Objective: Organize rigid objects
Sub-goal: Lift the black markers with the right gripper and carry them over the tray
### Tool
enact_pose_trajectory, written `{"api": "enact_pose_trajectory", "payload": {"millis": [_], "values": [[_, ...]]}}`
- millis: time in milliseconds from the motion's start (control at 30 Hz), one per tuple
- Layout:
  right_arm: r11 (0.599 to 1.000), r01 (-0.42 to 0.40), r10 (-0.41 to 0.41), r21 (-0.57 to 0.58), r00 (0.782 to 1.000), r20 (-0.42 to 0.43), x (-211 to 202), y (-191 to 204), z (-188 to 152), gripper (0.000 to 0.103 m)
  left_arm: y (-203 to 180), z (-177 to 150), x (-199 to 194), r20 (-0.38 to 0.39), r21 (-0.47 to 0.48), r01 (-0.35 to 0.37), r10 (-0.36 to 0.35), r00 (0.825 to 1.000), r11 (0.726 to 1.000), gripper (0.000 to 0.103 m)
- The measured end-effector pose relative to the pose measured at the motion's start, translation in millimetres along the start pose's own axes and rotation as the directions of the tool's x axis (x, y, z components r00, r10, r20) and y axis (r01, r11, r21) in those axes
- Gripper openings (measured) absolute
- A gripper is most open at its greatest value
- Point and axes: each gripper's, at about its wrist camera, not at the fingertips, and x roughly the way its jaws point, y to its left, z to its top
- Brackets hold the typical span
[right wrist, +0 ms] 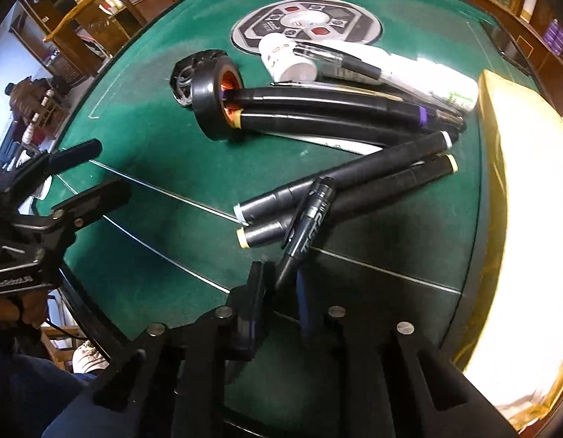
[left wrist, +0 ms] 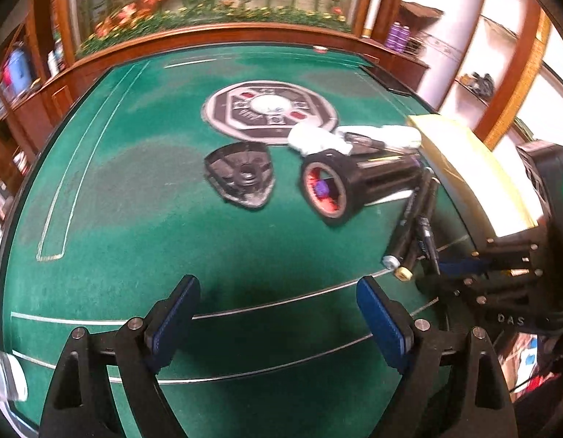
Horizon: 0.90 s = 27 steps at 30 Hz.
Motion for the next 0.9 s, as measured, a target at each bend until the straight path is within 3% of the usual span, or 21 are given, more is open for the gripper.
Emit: {"api": "enact_pose_trajectory", "payload": {"millis": [133, 300, 400, 600, 700, 900], "values": [[0.998, 0.026, -0.028, 0.059, 0.999, 0.033, -14, -7, -7, 0.008, -17, 6, -4, 0.009, 0.09, 0.092, -0.094, 0.996, 0.992, 0.085], [0.986, 0.013, -0.03, 0.164, 0.995, 0.1, -39, -28, -18, 0.008, -51, 18, 2, -0.03, 0.185, 0.206, -0.204, 0.978, 0.961, 0.06], [0.977, -0.01, -0.024, 0.213, 0.988, 0.155, -56, -46, -23, 0.008, -76, 26, 6, -0.054, 0.234, 0.253, -0.247, 0.967, 0.939, 0.051], [0.983, 0.014, -0.048, 0.184, 0.983, 0.179, -75, -74, -24, 0.008, -129, 35, 23, -0.121, 0.306, 0.278, -0.253, 0.96, 0.91, 0.051], [0.986, 0.06, -0.092, 0.158, 0.976, 0.199, -88, -89, -26, 0.008, -158, 29, 36, -0.145, 0.364, 0.255, -0.216, 0.966, 0.896, 0.051], [0.983, 0.14, -0.163, 0.116, 0.961, 0.223, -104, -110, -33, 0.008, -181, 21, 65, -0.179, 0.383, 0.189, -0.128, 0.975, 0.904, 0.051]]}}
